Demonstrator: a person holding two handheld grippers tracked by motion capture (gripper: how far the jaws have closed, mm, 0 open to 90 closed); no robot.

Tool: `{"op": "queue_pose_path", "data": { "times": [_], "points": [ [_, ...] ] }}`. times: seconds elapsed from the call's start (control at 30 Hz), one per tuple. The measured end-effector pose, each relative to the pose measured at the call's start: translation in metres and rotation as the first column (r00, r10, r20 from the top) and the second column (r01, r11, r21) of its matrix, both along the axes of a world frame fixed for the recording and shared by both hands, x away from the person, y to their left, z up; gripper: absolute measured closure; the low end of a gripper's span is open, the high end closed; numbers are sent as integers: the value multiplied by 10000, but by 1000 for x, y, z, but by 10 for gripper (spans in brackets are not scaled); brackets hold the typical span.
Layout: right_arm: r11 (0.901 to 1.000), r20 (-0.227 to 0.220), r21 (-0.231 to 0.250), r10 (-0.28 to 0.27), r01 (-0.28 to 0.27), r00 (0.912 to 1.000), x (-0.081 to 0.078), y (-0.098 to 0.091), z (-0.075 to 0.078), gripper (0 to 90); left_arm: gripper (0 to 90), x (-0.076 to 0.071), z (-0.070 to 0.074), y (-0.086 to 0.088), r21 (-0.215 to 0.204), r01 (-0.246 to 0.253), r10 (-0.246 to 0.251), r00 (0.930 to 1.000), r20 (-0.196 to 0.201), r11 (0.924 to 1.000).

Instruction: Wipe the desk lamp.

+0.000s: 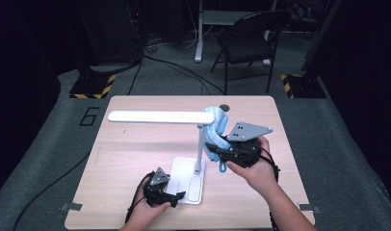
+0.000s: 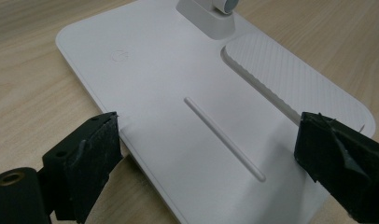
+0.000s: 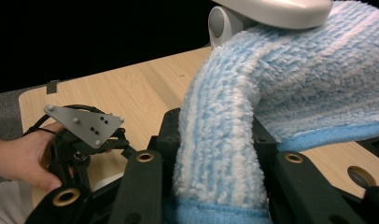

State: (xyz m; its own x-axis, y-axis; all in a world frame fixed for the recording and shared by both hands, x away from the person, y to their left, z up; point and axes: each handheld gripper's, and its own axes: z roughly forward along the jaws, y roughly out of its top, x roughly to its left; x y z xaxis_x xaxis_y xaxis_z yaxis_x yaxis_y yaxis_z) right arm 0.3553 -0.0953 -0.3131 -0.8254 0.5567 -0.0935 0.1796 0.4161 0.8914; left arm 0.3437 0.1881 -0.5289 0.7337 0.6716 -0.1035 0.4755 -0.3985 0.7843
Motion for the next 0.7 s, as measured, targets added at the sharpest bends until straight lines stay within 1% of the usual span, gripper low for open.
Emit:
{"op": "queue_pose_path", "data": {
  "times": [0.1,0.17,0.2,0.23,0.27,0.3,0.33,0.37,0.4,0.5,0.6,0.7],
  "points": [
    [10000,16,10,11,-11,10000,1,0,-2,657,72,0,0,0,-41,-11,11,10000,-11,10000],
    [10000,-12,-4,-32,32,10000,1,0,-5,658,72,0,0,0,-36,-8,8,10000,-18,10000],
    [10000,-67,-18,-33,33,10000,1,0,-9,658,72,0,0,0,-32,-17,17,10000,-8,10000],
    [10000,-67,-18,-33,33,10000,1,0,-9,658,72,0,0,0,-32,-17,17,10000,-8,10000],
    [10000,-169,-44,2,-3,9999,2,0,-13,658,72,0,0,0,6,3,-3,10000,2,10000],
    [10000,-169,-44,2,-3,9999,2,0,-13,658,72,0,0,0,6,3,-3,10000,2,10000],
    [10000,-255,-29,-17,16,9997,3,0,-18,658,72,0,0,0,-1,-1,1,10000,-5,10000],
    [10000,-255,-29,-17,16,9997,3,0,-18,658,72,0,0,0,-1,-1,1,10000,-5,10000],
    [10000,-302,37,-85,86,9995,3,1,-20,658,72,0,0,0,1,1,-1,10000,-5,10000],
    [10000,-440,54,-58,60,9990,5,0,-27,659,72,0,0,0,2,0,0,10000,-2,10000],
    [9999,-596,35,-153,155,9981,5,1,-34,658,72,0,0,0,-7,-7,7,10000,-5,10000],
    [9998,-621,81,-184,190,9979,6,1,-37,659,72,0,0,0,4,-1,1,10000,-5,10000]
  ]
}}
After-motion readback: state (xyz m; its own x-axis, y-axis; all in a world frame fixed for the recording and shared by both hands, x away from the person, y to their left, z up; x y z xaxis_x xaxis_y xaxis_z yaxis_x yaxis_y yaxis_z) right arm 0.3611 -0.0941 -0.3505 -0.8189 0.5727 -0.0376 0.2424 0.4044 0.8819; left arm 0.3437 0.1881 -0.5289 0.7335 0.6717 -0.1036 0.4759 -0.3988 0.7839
